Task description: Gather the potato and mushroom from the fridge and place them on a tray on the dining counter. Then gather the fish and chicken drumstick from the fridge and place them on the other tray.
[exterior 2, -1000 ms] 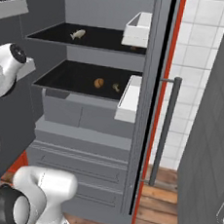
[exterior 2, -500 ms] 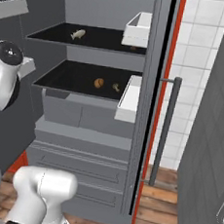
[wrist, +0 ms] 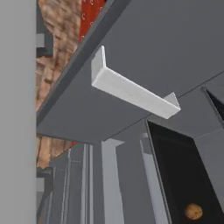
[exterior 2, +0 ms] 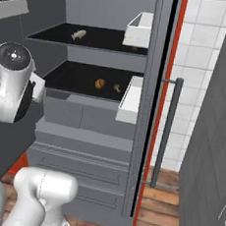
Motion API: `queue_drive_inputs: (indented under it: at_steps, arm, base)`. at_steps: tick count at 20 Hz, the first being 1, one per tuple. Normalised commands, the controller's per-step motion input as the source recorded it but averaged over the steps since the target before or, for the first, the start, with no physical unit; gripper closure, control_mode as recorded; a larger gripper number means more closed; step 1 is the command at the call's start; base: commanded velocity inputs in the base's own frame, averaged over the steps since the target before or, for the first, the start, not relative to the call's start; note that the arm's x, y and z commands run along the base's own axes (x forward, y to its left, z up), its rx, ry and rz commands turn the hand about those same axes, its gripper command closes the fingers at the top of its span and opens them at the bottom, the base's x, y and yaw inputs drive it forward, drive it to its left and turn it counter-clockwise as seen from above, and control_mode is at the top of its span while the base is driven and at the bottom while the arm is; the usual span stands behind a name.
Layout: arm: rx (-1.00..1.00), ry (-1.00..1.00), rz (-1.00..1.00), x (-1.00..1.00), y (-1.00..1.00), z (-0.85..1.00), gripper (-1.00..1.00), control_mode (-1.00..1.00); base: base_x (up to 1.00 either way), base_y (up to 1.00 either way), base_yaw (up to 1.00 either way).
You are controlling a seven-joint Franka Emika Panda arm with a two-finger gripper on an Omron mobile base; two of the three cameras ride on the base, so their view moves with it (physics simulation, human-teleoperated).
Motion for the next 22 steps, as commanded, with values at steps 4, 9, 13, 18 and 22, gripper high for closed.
queue_drive_inputs:
  at_steps: [4, 9, 13, 18, 22]
  arm:
    - [-0.12, 0.01, -0.22, -0.5, -0.51, -0.55, -1.0, -1.0]
    - [-0.16, 0.12, -0.07, -0.14, -0.39, -0.59, -1.0, -1.0]
    - [-0.18, 0.03, -0.06, 0.0, -0.31, -0.08, -1.0, -1.0]
    - [-0.17, 0.0, -0.02, -0.21, -0.2, 0.0, -1.0, -1.0]
    - [-0.13, 0.0, -0.07, -0.4, -0.13, 0.0, -1.0, -1.0]
  base:
    - [0.0, 0.0, 0.0]
    - [0.0, 0.0, 0.0]
    - [0.0, 0.0, 0.0]
    - [0.0, 0.0, 0.0]
    - [0.0, 0.0, 0.0]
